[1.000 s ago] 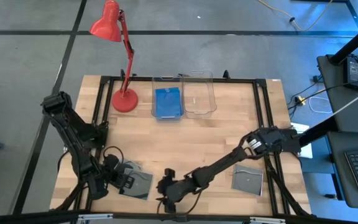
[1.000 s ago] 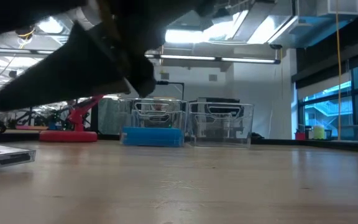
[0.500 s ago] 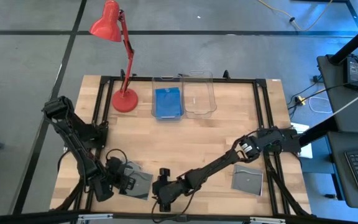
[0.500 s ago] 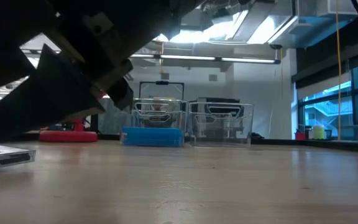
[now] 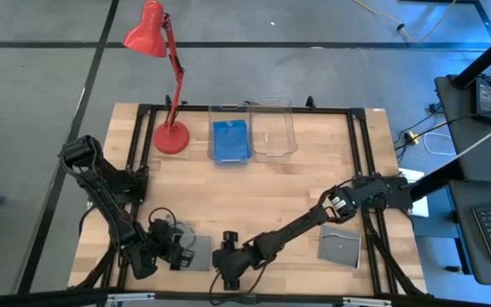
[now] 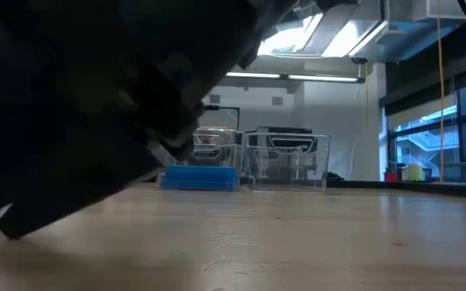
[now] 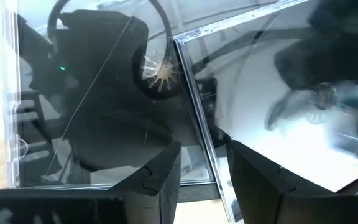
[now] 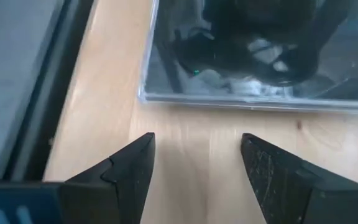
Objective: Pick & place jewel cases by type
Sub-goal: Put the middle black CD case into the right transparent bin
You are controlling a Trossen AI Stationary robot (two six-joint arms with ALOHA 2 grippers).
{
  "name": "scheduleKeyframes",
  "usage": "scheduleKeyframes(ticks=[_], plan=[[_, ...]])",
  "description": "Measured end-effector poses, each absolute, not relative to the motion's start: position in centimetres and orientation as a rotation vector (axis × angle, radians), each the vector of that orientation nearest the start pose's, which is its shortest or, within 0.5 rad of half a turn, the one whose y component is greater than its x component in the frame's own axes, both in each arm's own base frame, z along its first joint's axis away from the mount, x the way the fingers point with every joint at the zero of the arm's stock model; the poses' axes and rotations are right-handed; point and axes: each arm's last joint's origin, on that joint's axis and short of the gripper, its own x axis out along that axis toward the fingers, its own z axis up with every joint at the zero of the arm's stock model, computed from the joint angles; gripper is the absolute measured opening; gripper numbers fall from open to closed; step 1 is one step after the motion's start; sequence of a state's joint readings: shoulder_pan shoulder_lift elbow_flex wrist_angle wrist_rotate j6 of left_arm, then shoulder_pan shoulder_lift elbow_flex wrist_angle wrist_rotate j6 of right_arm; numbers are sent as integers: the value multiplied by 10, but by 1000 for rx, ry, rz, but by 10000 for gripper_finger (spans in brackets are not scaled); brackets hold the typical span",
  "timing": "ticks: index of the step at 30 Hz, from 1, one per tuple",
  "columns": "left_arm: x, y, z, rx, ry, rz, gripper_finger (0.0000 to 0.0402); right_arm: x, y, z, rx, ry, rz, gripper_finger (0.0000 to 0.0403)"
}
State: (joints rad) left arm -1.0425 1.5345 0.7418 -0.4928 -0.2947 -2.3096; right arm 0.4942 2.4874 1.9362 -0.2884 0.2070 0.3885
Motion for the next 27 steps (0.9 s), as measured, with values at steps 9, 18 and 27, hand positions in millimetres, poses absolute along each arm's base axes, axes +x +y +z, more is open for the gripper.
scheduleKeyframes(ticks=[9,18,27], plan=[[134,-213,143,-1211,1043,712,128,476,238,116,492,909,24,243],[134,-213,143,-1205,1045,707,127,482,232,118,931,883,-164,243],[134,-213,143,-1206,1045,706,127,484,233,117,946,809,-208,243]])
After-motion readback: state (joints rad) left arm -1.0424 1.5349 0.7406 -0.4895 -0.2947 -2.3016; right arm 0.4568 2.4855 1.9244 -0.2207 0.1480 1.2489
